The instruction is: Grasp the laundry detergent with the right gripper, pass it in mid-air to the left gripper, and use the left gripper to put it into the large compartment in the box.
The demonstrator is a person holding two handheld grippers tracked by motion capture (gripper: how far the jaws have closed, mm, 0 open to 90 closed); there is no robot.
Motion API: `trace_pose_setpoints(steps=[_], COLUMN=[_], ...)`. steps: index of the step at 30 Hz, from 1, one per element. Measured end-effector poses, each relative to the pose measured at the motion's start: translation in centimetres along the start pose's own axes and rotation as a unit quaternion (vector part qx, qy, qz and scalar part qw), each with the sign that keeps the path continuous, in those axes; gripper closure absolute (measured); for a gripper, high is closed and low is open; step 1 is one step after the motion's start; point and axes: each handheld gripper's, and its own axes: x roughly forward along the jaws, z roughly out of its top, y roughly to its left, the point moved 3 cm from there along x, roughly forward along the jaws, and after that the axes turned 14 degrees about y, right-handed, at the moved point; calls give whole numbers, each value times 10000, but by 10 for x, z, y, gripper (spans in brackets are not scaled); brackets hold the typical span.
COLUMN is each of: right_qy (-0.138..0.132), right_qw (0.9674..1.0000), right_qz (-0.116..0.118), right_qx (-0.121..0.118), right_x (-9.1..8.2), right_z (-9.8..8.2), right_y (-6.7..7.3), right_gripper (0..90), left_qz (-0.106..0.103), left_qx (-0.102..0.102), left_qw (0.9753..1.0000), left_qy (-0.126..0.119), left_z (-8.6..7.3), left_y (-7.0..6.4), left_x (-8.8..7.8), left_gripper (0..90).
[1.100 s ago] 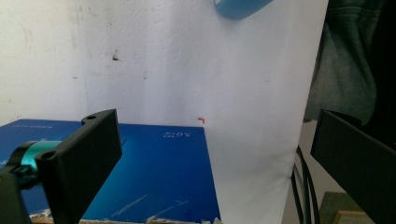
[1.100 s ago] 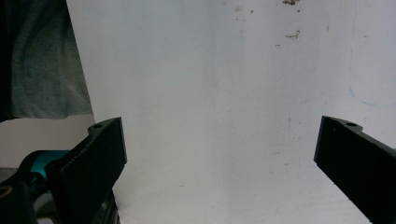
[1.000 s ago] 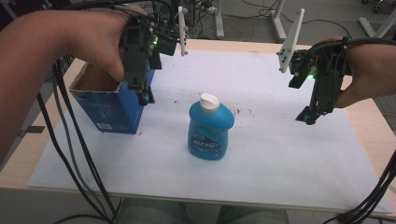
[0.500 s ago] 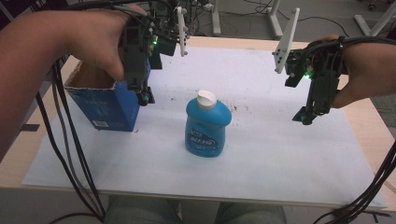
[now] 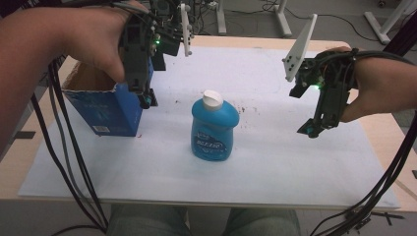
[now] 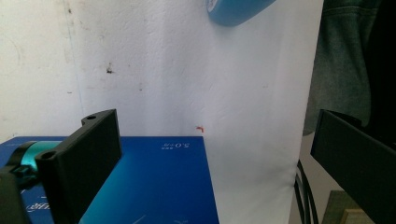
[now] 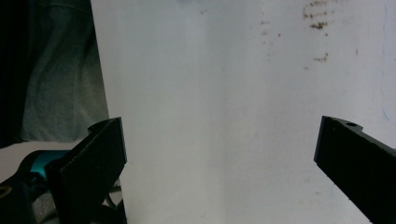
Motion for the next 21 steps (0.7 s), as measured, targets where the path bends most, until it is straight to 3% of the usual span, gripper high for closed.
trace_pose_setpoints(steps=[7, 11, 17, 21], right_qy=[-546, -708, -1090, -1395], right_qw=[9985, 9974, 9939, 9898], right_qz=[80, 122, 193, 293], right_qx=[-62, -62, -15, 1], right_x=[5, 9, 17, 20], right_z=[7, 11, 16, 20], right_y=[12, 15, 20, 23], right_gripper=[13, 14, 14, 14], left_qz=[17, 20, 11, 14], left_qx=[20, 36, 44, 75], left_qw=[10000, 10000, 10000, 9999], left_qy=[-45, -53, -77, -72], left_z=[-1, -1, 0, 1], left_y=[-1, -2, -2, -2], left_x=[-1, -1, -2, -2], left_gripper=[18, 18, 18, 18])
